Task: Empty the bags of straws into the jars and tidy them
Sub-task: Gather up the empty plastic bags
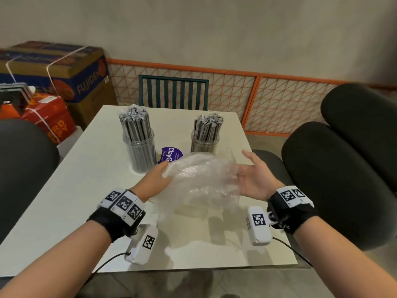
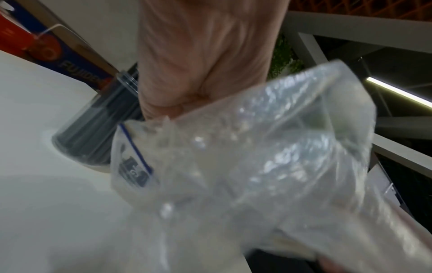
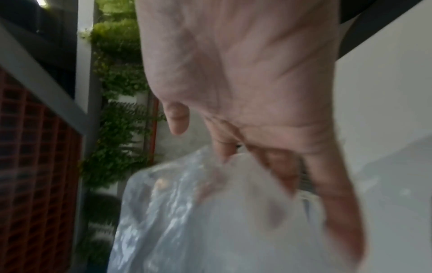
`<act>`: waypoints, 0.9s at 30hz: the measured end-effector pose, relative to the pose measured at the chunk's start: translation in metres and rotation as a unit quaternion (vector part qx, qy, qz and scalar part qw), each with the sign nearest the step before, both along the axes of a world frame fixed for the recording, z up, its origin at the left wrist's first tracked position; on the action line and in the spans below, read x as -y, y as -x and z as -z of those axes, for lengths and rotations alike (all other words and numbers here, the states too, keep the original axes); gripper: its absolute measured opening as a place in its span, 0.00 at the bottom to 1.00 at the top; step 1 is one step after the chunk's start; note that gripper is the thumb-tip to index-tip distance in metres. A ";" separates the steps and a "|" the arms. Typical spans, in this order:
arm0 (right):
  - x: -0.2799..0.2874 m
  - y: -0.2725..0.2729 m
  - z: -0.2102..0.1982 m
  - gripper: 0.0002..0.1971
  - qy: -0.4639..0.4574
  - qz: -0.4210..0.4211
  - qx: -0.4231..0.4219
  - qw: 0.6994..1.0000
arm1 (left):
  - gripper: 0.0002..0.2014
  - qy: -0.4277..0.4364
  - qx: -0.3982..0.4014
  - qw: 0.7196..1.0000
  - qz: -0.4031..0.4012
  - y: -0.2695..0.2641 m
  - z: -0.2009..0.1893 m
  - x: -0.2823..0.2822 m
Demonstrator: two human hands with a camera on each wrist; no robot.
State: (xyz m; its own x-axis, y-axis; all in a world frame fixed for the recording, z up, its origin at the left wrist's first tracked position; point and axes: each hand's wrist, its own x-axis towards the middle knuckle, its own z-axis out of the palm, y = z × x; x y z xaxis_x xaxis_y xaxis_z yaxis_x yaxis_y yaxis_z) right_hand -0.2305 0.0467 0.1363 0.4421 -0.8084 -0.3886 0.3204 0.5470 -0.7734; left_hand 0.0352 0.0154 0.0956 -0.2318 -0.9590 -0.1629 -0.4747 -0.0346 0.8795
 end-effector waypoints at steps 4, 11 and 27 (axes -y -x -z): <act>-0.001 -0.011 0.003 0.18 0.058 -0.047 -0.239 0.968 | 0.27 -0.131 -0.117 0.975 -0.134 -0.002 -0.011 -0.006; 0.010 -0.036 0.012 0.33 0.250 0.082 -0.545 0.796 | 0.30 -0.174 -0.088 0.981 0.005 0.024 -0.017 -0.029; -0.025 -0.065 0.021 0.20 0.508 -0.058 -0.480 0.713 | 0.20 -0.098 -0.389 0.904 -0.150 0.060 -0.033 -0.011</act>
